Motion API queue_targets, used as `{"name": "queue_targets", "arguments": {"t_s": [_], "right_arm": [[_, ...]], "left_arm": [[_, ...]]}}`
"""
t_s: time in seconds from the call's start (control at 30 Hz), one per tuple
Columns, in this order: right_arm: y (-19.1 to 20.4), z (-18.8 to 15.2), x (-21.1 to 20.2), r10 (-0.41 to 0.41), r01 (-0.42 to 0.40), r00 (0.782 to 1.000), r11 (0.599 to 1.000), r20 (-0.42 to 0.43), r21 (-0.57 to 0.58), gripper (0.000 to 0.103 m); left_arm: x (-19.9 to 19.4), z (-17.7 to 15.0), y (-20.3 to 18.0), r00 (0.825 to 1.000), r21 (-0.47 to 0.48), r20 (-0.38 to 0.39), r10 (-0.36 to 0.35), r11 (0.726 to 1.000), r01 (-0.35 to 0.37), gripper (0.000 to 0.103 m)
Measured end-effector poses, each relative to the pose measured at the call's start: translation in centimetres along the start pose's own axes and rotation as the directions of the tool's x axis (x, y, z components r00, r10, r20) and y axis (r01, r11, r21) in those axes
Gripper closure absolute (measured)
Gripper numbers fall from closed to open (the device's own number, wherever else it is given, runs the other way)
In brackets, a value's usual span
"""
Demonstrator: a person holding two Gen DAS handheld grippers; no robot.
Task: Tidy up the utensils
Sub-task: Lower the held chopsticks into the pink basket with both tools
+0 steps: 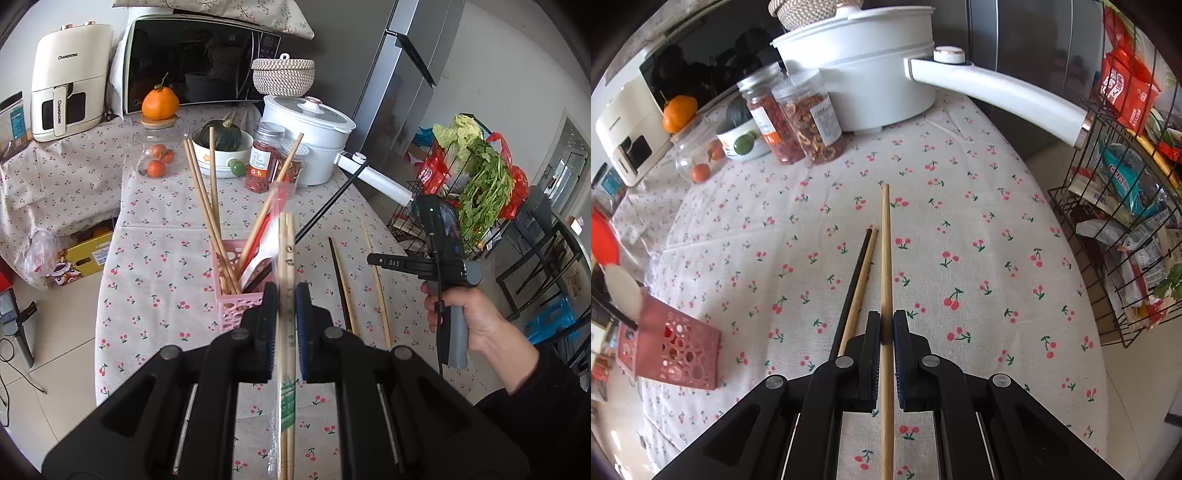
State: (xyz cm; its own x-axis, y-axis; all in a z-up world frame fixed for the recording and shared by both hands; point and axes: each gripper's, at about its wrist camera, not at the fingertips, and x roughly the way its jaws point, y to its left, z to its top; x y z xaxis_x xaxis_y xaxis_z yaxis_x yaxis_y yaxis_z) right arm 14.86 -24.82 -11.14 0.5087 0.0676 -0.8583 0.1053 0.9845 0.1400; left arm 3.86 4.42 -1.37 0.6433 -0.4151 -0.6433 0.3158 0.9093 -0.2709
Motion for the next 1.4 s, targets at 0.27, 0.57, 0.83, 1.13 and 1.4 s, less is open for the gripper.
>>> {"name": "queue_targets", "arguments": {"t_s": [0.27,0.57,0.83,1.13,1.4], "right_arm": [[0.0,-1.0,-8.6,0.118,-0.127,0.97,0.991,0.212,0.032,0.096],[1.6,-1.0,-13.5,0.154,-0.144,0.925,0.988,0.348,-0.055,0.096],[2.6,-0.7,-13.8,0.182,-0.153,0.916,0.982,0.356,-0.111,0.096],[2.7,-0.5,-13.1,0.191,-0.16,0.92,0.98,0.343,-0.116,0.096],[3.1,-0.9,-13.4,0.196,-0.161,0.918,0.979,0.345,-0.127,0.096]], "left_arm": [[-1.0,1.2,1.0,0.986,-0.084,0.16,0.053,0.996,-0.04,0.092],[0.0,3.5,-0.7,0.911,-0.061,0.396,0.115,0.993,-0.099,0.092],[3.6,5.0,0.5,0.861,-0.147,0.45,0.238,0.97,-0.192,0.092],[6.6,5.4,0.5,0.814,-0.178,0.483,0.321,0.947,-0.268,0.092],[7.4,4.7,0.6,0.842,-0.169,0.425,0.332,0.943,-0.287,0.09]]}}
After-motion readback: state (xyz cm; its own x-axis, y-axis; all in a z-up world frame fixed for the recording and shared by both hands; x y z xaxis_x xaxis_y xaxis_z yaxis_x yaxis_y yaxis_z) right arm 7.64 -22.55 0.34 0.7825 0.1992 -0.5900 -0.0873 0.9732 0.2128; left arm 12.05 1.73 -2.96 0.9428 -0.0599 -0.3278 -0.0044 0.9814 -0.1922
